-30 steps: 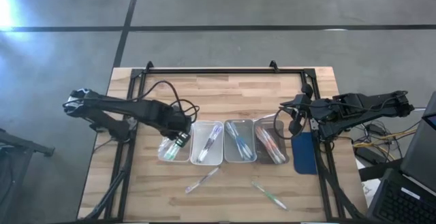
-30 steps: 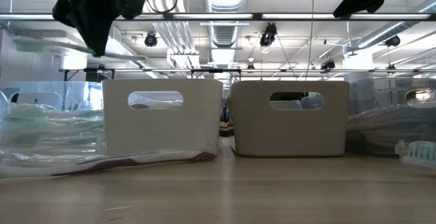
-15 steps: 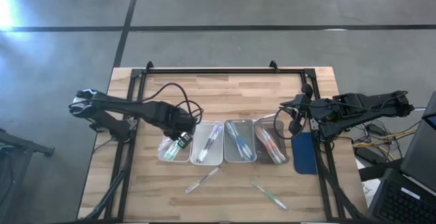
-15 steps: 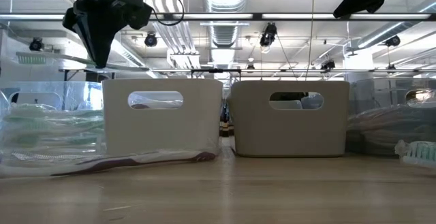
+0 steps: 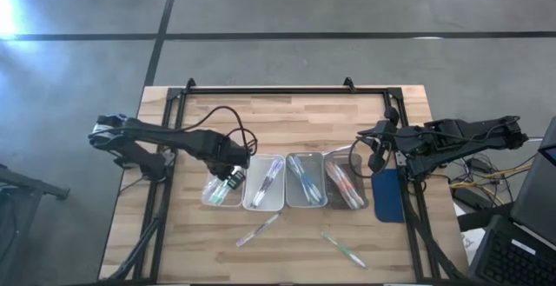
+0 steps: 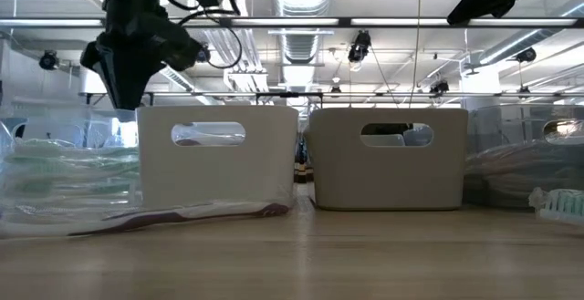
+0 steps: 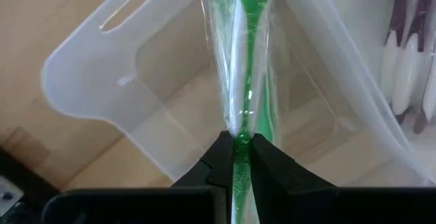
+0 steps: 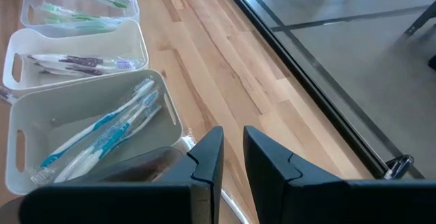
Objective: Pick & Place Toothbrushes
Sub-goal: Put the green toothbrush into the transparent bin
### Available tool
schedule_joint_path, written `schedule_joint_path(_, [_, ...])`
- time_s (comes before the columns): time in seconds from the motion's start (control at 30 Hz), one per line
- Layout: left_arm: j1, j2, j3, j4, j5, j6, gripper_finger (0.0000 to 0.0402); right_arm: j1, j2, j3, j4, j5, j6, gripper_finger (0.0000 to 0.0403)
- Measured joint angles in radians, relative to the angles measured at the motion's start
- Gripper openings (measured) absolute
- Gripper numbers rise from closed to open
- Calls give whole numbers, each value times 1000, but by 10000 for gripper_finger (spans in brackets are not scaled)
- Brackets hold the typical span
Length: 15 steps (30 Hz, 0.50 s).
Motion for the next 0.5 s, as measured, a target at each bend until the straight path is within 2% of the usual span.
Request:
schedule_joint_path(0.23, [28, 0, -52, 104, 67, 26, 33, 0, 0, 0, 0, 0, 0, 52])
schedule_joint_path(0.5, [34, 0, -95, 144, 84, 22, 34, 0, 0, 0, 0, 0, 0, 52])
